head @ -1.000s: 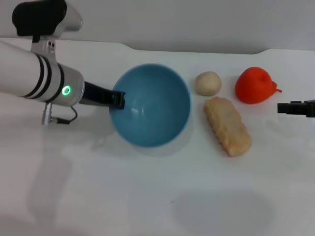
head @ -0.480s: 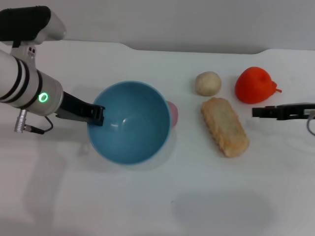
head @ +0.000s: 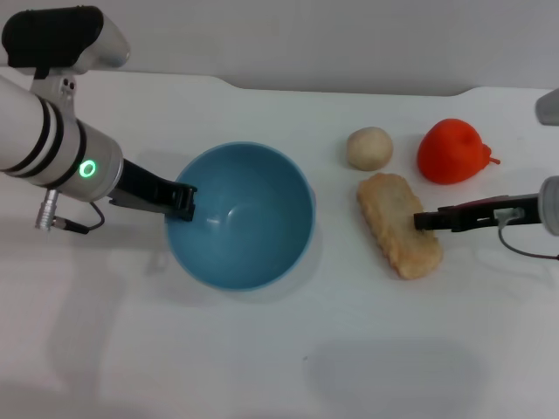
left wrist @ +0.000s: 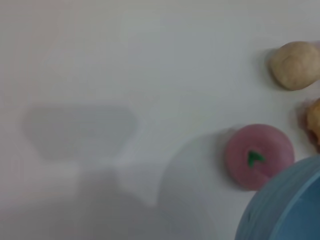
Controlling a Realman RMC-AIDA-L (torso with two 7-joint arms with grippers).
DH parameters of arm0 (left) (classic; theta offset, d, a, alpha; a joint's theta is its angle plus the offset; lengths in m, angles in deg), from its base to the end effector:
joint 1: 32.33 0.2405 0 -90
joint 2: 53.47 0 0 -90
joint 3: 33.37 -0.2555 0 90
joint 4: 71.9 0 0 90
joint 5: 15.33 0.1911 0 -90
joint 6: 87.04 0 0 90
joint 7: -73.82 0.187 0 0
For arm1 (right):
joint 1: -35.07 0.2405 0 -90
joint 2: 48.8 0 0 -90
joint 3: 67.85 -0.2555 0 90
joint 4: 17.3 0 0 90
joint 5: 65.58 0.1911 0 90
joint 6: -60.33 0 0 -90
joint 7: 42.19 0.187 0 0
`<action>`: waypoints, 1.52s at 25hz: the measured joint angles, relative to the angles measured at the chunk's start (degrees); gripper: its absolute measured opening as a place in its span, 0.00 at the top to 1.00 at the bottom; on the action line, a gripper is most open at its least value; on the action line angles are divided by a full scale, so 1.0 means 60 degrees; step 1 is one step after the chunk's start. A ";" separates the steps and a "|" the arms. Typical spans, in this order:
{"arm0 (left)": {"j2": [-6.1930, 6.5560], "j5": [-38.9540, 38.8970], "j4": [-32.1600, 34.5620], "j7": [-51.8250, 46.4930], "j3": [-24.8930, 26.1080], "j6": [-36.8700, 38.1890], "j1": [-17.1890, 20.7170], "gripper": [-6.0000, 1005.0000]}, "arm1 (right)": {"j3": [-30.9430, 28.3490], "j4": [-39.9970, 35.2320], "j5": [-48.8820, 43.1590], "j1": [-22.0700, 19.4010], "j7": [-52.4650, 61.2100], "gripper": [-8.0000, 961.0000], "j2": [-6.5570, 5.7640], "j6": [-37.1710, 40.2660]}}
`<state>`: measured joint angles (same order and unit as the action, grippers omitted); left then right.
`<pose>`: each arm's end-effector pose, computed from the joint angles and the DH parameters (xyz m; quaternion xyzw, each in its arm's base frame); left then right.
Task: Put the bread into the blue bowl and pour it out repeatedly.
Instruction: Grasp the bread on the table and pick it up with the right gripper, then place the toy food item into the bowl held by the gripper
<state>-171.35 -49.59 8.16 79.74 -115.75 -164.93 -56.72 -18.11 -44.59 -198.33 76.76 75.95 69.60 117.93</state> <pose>-0.2376 0.3412 -0.0338 -0.7927 -0.5508 0.0665 0.2526 0.2783 0.3873 -0.0836 -0.8594 0.4693 0.0368 0.1997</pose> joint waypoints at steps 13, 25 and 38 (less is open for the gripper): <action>-0.0003 -0.0021 -0.0733 -0.0047 -0.0156 0.0162 -0.0538 0.99 | 0.0677 0.0679 0.0412 0.0256 -0.0739 0.58 0.0086 -0.0939; -0.0047 -0.0129 -0.1639 -0.0142 -0.0568 0.0329 -0.1136 0.99 | 0.0546 -0.1146 0.0869 -0.0726 -0.1043 0.83 0.0026 0.0582; -0.0083 -0.0841 -0.2785 -0.0518 -0.1952 0.0390 -0.2162 0.99 | 0.0530 -0.3951 0.3386 -0.2237 -0.3152 0.92 0.0011 0.3423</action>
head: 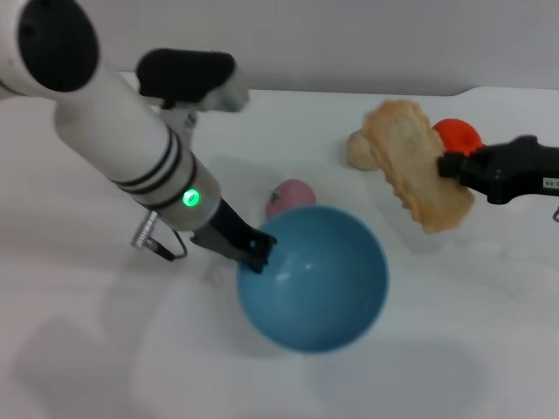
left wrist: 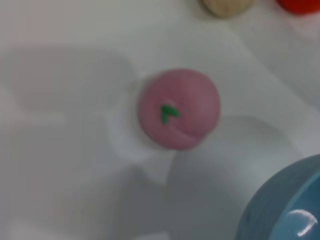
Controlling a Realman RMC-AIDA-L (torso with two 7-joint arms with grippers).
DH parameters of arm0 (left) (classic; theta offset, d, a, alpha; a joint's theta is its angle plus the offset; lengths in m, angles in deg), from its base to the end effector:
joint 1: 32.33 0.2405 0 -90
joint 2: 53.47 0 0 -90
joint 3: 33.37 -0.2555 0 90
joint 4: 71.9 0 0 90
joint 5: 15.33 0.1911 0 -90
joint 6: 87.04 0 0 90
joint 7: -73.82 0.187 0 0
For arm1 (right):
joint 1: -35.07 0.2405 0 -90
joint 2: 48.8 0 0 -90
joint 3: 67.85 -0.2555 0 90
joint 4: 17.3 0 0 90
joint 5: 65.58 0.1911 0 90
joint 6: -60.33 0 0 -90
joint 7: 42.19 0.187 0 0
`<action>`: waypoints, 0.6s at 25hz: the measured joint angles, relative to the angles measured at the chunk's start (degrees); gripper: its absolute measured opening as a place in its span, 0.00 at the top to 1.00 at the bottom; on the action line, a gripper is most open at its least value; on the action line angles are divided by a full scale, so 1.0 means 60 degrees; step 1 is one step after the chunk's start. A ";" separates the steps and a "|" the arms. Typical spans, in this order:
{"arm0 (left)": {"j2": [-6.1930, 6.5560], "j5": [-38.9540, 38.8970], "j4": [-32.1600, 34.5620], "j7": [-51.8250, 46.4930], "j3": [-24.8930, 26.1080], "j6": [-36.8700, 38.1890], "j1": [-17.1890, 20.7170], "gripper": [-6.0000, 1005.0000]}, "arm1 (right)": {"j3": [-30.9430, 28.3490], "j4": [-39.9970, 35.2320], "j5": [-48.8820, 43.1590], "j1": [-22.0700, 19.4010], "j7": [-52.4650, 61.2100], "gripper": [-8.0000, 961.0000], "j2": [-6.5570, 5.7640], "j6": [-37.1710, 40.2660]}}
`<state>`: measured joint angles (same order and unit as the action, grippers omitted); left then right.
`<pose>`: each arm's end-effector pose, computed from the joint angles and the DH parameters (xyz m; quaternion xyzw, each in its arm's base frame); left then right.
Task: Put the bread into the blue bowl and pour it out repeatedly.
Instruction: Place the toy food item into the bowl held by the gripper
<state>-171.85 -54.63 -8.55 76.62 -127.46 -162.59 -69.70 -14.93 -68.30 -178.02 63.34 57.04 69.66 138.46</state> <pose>-0.2079 0.3363 -0.1012 -0.8222 -0.5248 0.1459 0.1654 0.2300 0.3613 -0.0233 -0.9271 0.2787 0.1760 0.1785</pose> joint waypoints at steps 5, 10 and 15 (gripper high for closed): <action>-0.0019 -0.0342 -0.0182 -0.0317 -0.0695 0.0078 -0.0289 0.99 | 0.0172 -0.0004 0.0920 -0.0031 -0.1726 0.93 0.0028 0.0899; -0.0031 -0.0900 -0.0210 -0.0336 -0.0975 0.0451 -0.0400 0.99 | 0.0666 0.0107 0.1593 -0.0080 -0.2635 0.93 0.0057 0.1461; -0.0030 -0.1049 -0.0221 -0.0337 -0.0996 0.0539 -0.0408 0.99 | 0.1173 0.0311 0.1925 -0.0153 -0.3068 0.94 0.0061 0.1688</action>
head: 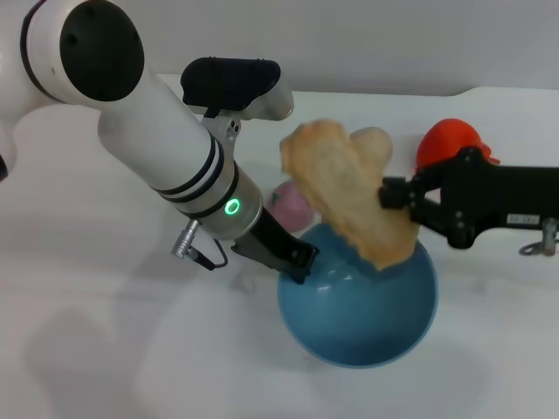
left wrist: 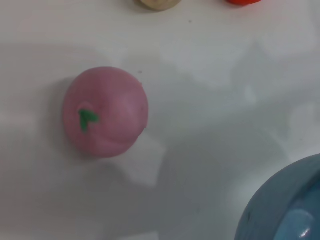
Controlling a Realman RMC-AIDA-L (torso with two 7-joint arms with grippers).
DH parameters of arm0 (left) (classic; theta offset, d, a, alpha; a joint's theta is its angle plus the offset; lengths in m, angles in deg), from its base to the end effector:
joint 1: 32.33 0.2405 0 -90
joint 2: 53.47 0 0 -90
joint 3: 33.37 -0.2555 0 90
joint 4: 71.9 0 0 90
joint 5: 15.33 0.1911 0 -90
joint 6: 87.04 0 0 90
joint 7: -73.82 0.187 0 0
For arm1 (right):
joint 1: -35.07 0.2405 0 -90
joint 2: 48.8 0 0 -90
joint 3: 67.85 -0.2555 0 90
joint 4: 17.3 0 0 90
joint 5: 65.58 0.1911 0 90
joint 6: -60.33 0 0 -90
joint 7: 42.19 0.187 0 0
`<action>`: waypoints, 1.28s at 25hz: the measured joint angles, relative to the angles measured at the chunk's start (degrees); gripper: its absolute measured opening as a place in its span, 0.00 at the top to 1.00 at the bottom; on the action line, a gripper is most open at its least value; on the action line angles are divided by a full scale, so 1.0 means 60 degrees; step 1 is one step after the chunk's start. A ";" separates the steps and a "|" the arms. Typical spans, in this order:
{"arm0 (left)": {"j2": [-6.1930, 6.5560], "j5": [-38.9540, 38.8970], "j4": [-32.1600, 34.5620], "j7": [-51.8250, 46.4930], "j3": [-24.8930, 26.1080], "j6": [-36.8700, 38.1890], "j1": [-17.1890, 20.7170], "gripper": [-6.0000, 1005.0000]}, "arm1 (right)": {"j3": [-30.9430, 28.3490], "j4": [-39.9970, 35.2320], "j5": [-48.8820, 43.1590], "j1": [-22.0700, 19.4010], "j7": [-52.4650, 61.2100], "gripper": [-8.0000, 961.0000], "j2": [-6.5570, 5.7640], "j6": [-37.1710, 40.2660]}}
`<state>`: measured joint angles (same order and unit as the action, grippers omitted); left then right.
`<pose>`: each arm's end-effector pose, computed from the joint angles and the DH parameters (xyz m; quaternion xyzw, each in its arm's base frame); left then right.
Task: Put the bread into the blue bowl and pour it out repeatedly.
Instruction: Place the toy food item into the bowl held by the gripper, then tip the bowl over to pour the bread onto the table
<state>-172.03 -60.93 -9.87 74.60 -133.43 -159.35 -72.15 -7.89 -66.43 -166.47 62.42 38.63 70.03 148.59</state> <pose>-0.1818 0.3284 -0.1246 -0.8373 -0.5145 0.1312 0.1306 0.1865 0.3224 -0.0417 -0.9602 0.1076 0.2417 0.0902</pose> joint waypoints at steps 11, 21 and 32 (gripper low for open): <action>0.0036 -0.0035 -0.0012 0.0030 -0.0006 -0.0007 0.0031 0.99 | 0.0530 0.0446 -0.0246 -0.0168 0.0020 0.93 -0.0005 -0.0411; 0.0066 0.0040 -0.0012 0.0115 0.0070 0.0224 0.0092 0.99 | -0.0365 0.0308 0.0492 -0.0581 0.0117 0.58 -0.0002 -0.0351; 0.0039 0.0145 -0.0080 0.0435 -0.0759 0.3448 -0.0275 1.00 | -0.3269 0.2423 0.4496 -0.1849 -0.1559 0.50 -0.0051 -0.0362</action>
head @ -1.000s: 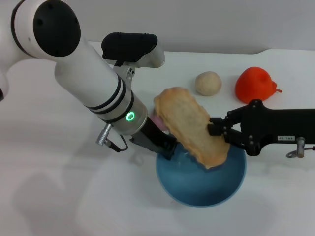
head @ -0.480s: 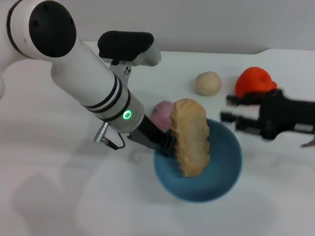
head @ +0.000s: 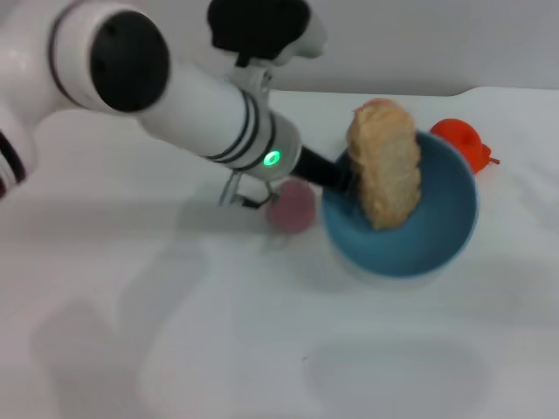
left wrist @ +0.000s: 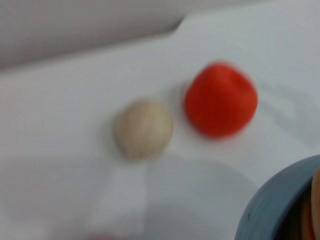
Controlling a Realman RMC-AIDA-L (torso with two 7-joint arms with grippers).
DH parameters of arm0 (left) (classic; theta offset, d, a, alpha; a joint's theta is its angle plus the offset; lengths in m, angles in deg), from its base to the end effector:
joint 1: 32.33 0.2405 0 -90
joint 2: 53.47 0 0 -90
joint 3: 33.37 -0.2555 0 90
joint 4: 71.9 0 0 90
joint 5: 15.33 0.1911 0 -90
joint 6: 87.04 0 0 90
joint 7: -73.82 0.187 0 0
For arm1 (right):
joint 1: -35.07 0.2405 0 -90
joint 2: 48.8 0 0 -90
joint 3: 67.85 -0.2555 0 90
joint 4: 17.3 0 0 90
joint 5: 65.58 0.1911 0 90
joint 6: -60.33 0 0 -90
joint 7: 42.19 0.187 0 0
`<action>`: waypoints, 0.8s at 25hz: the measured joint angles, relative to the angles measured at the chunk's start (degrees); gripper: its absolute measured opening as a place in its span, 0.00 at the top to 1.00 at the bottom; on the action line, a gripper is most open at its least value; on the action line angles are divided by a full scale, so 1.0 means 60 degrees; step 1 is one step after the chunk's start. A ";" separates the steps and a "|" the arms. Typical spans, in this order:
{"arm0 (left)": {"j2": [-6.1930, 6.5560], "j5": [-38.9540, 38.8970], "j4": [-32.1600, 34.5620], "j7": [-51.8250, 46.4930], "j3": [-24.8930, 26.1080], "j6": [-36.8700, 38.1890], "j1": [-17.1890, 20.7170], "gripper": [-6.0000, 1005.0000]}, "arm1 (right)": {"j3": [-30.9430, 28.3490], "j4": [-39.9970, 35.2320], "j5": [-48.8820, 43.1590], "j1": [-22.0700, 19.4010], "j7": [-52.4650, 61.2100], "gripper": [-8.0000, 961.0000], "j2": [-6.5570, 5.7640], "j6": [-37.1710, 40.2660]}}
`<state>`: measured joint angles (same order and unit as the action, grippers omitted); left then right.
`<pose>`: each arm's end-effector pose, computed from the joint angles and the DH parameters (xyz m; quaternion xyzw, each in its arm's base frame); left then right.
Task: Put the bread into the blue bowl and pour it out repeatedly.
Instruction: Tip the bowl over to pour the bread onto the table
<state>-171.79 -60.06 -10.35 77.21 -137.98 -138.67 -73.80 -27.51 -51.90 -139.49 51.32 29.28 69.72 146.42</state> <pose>-0.1462 0.3792 -0.1304 -0.8774 -0.4274 0.0170 0.2174 0.2675 0.3270 0.0565 -0.7701 0.2576 0.4626 0.3559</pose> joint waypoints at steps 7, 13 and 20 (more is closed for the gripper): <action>-0.0077 0.1522 -0.0850 -0.0114 -0.1411 0.2664 -0.0499 0.99 | -0.0490 0.0643 0.0264 -0.0522 -0.0407 0.50 -0.0008 -0.0054; -0.0106 0.2134 -0.1758 -0.0301 -0.1727 0.5139 -0.0552 0.99 | -0.0480 0.1003 0.0251 -0.0518 -0.0412 0.50 -0.0008 -0.0067; -0.0128 0.2164 -0.2975 -0.0267 -0.2028 0.7275 -0.0821 0.99 | -0.0472 0.1041 0.0250 -0.0522 -0.0419 0.50 -0.0009 -0.0063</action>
<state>-172.56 -47.07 -28.21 75.61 -150.15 -95.02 -78.73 -30.34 -45.65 -137.99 48.19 26.76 69.67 146.04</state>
